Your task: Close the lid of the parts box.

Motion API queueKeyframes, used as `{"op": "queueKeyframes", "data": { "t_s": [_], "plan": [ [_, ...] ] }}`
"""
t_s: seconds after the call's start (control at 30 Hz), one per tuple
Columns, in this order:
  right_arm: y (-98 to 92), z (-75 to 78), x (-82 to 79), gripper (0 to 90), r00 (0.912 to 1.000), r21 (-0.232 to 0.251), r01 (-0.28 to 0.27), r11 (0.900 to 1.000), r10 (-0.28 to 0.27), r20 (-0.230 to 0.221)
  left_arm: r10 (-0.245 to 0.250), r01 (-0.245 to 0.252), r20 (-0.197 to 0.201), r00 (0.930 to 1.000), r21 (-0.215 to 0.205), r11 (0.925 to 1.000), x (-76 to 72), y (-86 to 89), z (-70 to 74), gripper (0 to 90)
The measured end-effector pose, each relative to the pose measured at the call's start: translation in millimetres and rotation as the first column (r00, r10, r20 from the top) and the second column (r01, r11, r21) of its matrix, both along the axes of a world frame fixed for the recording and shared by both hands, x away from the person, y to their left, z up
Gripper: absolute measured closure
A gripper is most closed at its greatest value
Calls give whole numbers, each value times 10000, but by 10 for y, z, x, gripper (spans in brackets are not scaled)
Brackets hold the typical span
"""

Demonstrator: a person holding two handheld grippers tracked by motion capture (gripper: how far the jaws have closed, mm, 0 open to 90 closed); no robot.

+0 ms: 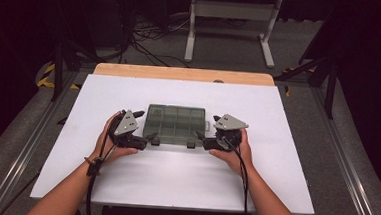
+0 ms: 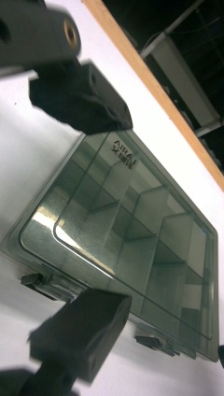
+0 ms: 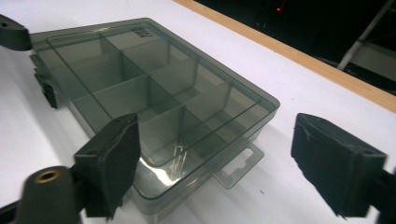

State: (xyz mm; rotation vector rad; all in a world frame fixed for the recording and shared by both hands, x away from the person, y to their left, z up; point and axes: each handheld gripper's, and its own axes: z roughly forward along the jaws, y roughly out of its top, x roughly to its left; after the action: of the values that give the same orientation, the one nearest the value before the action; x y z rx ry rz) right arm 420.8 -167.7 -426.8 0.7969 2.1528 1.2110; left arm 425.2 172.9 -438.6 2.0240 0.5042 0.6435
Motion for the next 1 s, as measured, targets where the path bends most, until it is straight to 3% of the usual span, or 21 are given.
{"op": "queueKeyframes", "data": {
  "t_s": [0.1,0.23,0.77,1.0],
  "plan": [
    [5,-11,10,100,9999,-8,101,9999,-101,14,-30,27,-94,10000,-262,9997,-2,9,3,67],
    [14,-10,7,47,9999,-116,130,9998,-129,105,-196,194,-54,9998,-299,9994,-11,13,7,31],
    [24,43,-40,48,9993,-269,65,9996,-55,361,-332,344,328,9989,-345,9988,-70,-14,69,38],
    [24,96,-75,54,9985,-388,48,9992,-26,553,-406,416,309,9987,-337,9986,-94,-5,90,40]
  ]
}}
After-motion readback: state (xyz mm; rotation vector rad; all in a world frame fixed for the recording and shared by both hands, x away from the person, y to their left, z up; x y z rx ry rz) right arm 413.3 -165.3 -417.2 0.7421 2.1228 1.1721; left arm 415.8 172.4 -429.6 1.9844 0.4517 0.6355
